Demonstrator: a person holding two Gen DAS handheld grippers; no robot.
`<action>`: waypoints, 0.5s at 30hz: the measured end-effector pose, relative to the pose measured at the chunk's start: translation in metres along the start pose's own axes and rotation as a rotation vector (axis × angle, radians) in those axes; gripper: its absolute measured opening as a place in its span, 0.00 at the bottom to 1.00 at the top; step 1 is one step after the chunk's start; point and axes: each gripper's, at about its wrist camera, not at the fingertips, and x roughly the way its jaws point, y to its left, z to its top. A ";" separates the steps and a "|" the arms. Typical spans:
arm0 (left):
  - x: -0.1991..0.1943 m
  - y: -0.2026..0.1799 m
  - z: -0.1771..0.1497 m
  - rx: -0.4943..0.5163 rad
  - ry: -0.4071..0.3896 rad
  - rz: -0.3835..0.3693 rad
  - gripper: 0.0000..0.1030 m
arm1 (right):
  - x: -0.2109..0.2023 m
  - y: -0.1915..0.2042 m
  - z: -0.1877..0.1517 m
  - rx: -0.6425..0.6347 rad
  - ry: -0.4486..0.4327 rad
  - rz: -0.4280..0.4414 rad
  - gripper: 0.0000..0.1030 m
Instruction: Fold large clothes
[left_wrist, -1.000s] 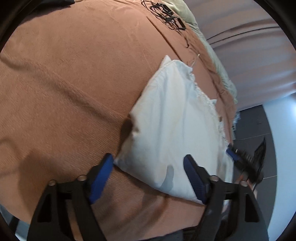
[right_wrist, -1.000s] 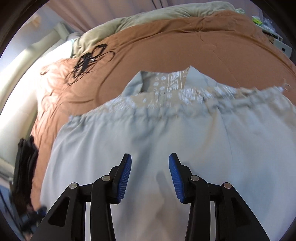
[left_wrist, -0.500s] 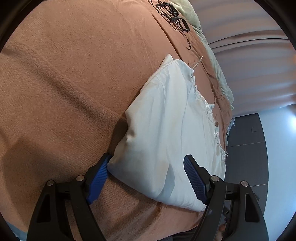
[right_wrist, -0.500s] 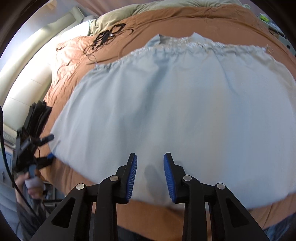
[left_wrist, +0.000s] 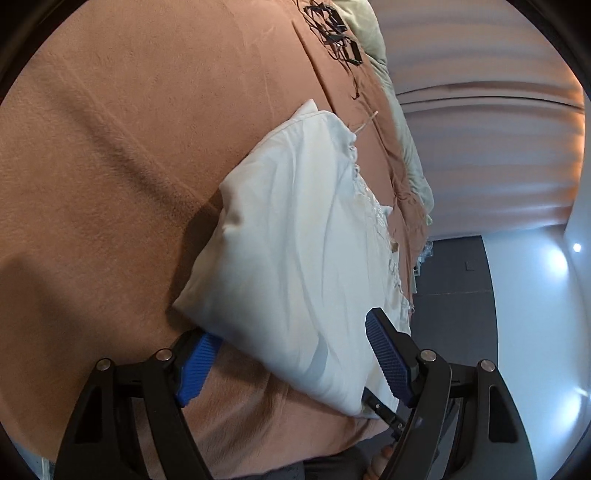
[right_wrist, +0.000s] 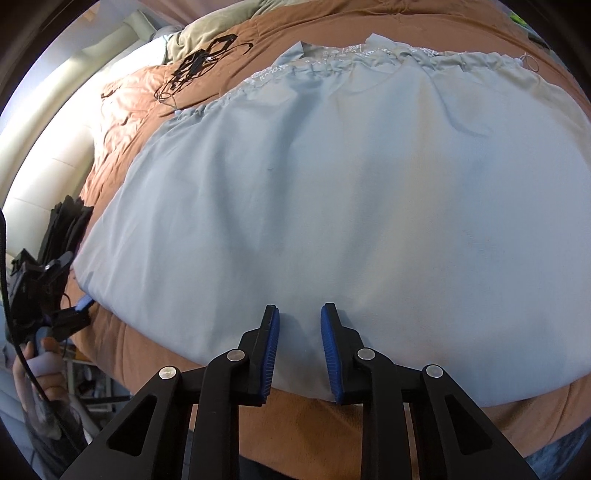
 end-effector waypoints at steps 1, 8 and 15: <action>0.003 -0.002 0.001 0.008 -0.012 0.021 0.76 | -0.001 -0.002 -0.002 0.007 -0.004 0.005 0.24; 0.015 -0.022 0.003 0.122 -0.152 0.239 0.67 | -0.001 -0.004 -0.002 0.029 -0.013 0.013 0.19; 0.003 -0.011 0.010 0.111 -0.171 0.259 0.30 | -0.009 0.005 -0.011 -0.018 -0.027 -0.012 0.18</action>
